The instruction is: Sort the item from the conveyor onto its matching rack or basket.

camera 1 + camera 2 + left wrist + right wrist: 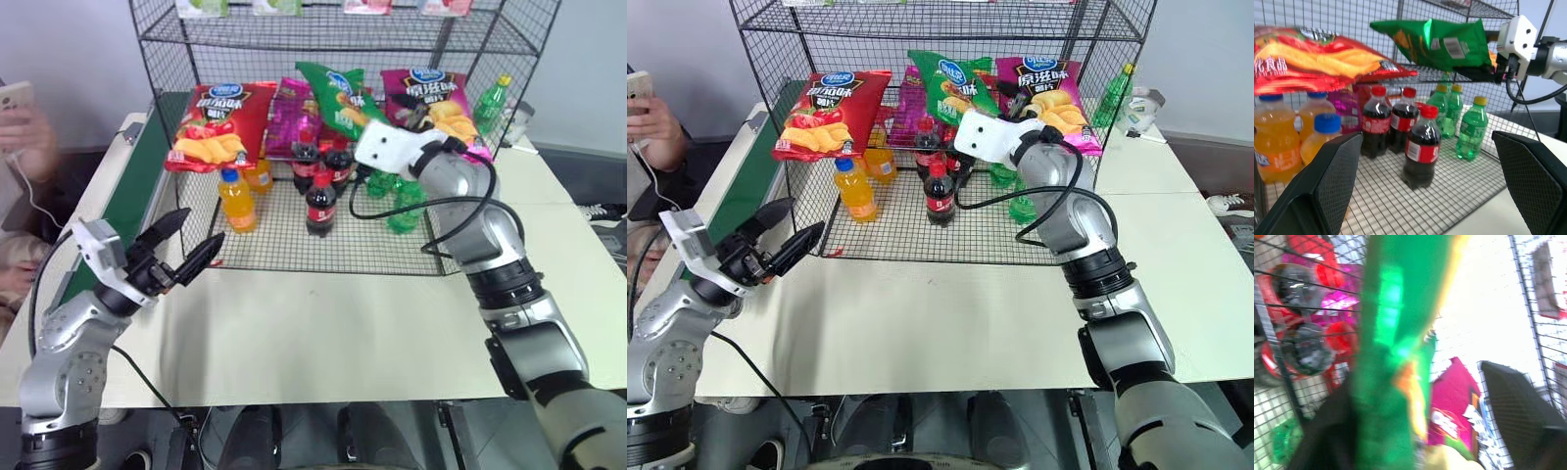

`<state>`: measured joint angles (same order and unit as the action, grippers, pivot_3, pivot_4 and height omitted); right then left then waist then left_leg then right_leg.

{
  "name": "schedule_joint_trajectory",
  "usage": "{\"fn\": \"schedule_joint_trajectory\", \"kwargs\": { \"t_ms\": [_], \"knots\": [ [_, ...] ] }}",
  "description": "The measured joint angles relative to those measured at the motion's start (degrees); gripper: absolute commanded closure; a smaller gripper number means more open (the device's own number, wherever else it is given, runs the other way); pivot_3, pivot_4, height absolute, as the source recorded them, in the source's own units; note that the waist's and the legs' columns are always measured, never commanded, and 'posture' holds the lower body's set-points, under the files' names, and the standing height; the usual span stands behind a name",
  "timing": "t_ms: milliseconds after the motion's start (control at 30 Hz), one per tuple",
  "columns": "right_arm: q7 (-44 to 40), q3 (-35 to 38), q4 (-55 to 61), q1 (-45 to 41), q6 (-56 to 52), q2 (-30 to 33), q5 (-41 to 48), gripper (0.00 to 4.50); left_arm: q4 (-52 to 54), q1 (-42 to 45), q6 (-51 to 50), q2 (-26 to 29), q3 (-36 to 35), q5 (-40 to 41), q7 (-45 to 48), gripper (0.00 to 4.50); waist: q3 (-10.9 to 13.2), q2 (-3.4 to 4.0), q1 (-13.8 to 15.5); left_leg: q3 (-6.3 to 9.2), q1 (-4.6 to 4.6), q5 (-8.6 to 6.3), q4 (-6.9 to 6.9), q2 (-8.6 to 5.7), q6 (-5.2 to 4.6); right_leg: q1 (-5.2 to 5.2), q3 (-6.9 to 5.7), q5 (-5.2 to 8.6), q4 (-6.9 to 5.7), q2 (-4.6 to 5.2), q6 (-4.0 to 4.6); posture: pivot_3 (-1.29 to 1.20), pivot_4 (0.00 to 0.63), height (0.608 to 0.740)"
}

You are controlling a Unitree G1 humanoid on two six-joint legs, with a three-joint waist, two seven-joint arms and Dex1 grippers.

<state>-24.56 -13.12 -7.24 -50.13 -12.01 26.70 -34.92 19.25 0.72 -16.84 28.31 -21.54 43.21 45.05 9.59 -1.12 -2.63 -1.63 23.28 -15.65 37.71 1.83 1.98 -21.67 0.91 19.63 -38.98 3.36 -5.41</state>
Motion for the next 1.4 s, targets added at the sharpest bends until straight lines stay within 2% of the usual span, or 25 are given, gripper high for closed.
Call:
{"fn": "schedule_joint_trajectory", "kwargs": {
  "t_ms": [233, 500, 600, 800, 933, 1100, 1200, 1300, 1400],
  "knots": [
    [-2.3, -0.1, 3.3, 0.7, -0.2, -7.6, 7.6, 0.07, 0.7, -0.9, 0.2, -0.2, 0.5, -0.1, 0.0, 0.0, 0.0, 0.01, -0.3, 0.0, 0.02, 0.0, 0.04, 0.04, 0.0, -0.06, 0.04, 0.0, -0.11, -0.05, 0.0, 0.0, 0.15, 0.739],
    [-1.1, 0.4, 3.1, 0.6, 0.2, -7.6, 10.3, 0.07, 0.7, -1.3, 0.3, -0.5, 0.7, -0.2, -0.1, 0.0, 0.0, 0.01, 0.1, 0.02, 0.1, -0.03, 0.15, -0.02, -0.06, -0.08, 0.02, 0.0, -0.11, 0.05, 0.0, 0.0, 0.15, 0.739],
    [-1.2, 1.8, 3.1, 0.6, 0.3, -9.2, 13.7, 0.07, 0.7, -1.4, 0.3, -0.6, 0.9, -0.3, -0.1, 0.0, 0.0, 0.02, -0.1, 0.02, 0.1, -0.03, 0.14, 0.02, -0.05, -0.1, 0.04, 0.0, -0.11, -0.01, 0.0, 0.0, 0.15, 0.739],
    [-8.7, 4.6, 12.7, 5.4, -1.4, -14.0, 30.4, 0.07, 0.7, -2.4, 0.3, -0.2, 1.3, -0.9, -0.1, 0.0, 0.0, 0.02, 0.1, 0.03, 0.13, -0.04, 0.11, 0.04, -0.06, -0.11, 0.03, 0.0, -0.1, -0.01, 0.0, 0.0, 0.15, 0.739],
    [-12.2, 10.4, 21.1, 6.6, -6.0, -15.2, 44.4, 0.07, 0.7, -2.9, 0.5, -0.1, 1.3, -1.9, -0.2, 0.0, 0.0, 0.01, 0.3, 0.08, 0.11, -0.05, 0.13, 0.0, -0.08, -0.04, -0.03, 0.0, -0.09, 0.08, 0.0, 0.0, 0.15, 0.739],
    [-18.7, 14.5, 31.3, 18.4, -14.7, -8.1, 58.4, 0.07, -0.1, -2.5, 1.1, 3.7, 2.2, -6.8, -0.8, 0.0, 0.0, 0.01, 0.5, 0.15, 0.1, -0.09, 0.11, -0.02, -0.14, 0.07, -0.08, 0.0, 0.05, 0.1, 0.01, 0.0, 0.15, 0.739],
    [-23.5, 19.3, 34.3, 27.7, -17.4, -0.6, 64.1, 0.07, -1.8, -2.7, 1.6, 6.2, 1.5, -9.1, -0.8, 0.0, 0.0, 0.03, 0.6, 0.15, 0.1, -0.1, 0.1, -0.02, -0.16, 0.1, -0.08, 0.01, 0.12, 0.1, 0.01, 0.0, 0.15, 0.739],
    [-29.6, 25.9, 35.1, 36.9, -18.6, 7.3, 69.5, 0.07, -3.3, -4.5, 1.0, 9.3, -0.5, -8.6, 1.4, 0.0, 0.0, 0.03, 0.3, 0.14, 0.07, -0.11, 0.02, -0.01, -0.17, 0.14, -0.08, 0.01, 0.21, 0.09, 0.02, 0.0, 0.15, 0.739],
    [-35.3, 32.2, 32.6, 44.5, -16.9, 13.5, 70.1, 0.07, -4.6, -6.5, -2.0, 12.4, -4.3, -5.8, 4.1, 0.0, 0.0, 0.04, 0.2, 0.14, -0.08, -0.11, -0.07, 0.0, -0.17, 0.3, -0.08, 0.01, 0.34, 0.07, 0.02, 0.0, 0.15, 0.739]
  ]
}}
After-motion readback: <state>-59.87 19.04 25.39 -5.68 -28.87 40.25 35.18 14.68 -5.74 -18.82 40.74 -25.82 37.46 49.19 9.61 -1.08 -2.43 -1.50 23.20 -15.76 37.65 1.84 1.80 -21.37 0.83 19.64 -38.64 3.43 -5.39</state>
